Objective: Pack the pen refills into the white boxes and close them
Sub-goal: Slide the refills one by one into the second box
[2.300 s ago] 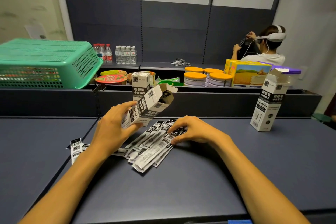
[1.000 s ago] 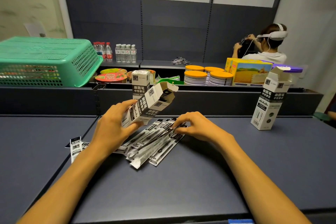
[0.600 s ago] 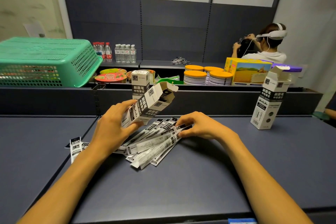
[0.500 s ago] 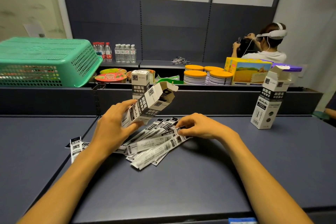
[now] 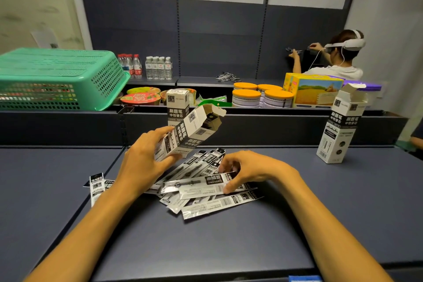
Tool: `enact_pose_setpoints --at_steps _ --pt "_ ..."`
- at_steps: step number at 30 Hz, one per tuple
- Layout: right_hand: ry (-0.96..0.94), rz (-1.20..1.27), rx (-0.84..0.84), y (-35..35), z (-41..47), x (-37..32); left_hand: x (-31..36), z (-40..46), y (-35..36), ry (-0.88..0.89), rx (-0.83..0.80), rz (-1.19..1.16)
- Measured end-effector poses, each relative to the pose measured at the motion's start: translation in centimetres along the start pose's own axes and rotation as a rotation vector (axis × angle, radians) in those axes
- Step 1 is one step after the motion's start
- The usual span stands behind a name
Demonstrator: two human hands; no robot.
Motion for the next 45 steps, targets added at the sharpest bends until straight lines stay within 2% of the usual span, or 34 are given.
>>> enact_pose_setpoints --at_steps 9,17,21,28,34,38,45 --pt "-0.12 0.061 0.111 -1.1 -0.2 -0.7 0.0 0.0 0.0 0.002 -0.003 0.005" --pt "-0.203 0.32 0.318 -4.5 -3.0 -2.2 0.1 0.0 -0.1 0.0 0.001 0.002" --pt "-0.268 0.352 0.475 -6.9 -4.9 -2.9 0.2 0.1 -0.2 -0.004 0.02 -0.002" --pt "-0.349 0.45 0.851 -10.1 -8.1 -1.8 -0.1 0.2 -0.3 -0.01 0.027 -0.013" --pt "-0.405 0.36 1.059 -11.4 -9.5 -1.6 -0.3 0.3 -0.2 -0.017 0.028 -0.012" --pt "-0.404 0.22 1.041 -11.2 -8.9 -1.7 -0.2 0.2 -0.1 -0.014 0.021 0.001" --pt "-0.423 -0.185 0.955 -10.4 -7.4 -3.0 0.0 0.2 0.0 -0.005 0.018 -0.002"
Point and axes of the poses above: each hand's wrist, its own z-axis towards the middle knuckle, its own y-axis out of the palm, x = y × z, the point moved 6 cm from there along z, towards the middle knuckle, and after that the axes turned 14 degrees about -y, right-handed, at the moved point
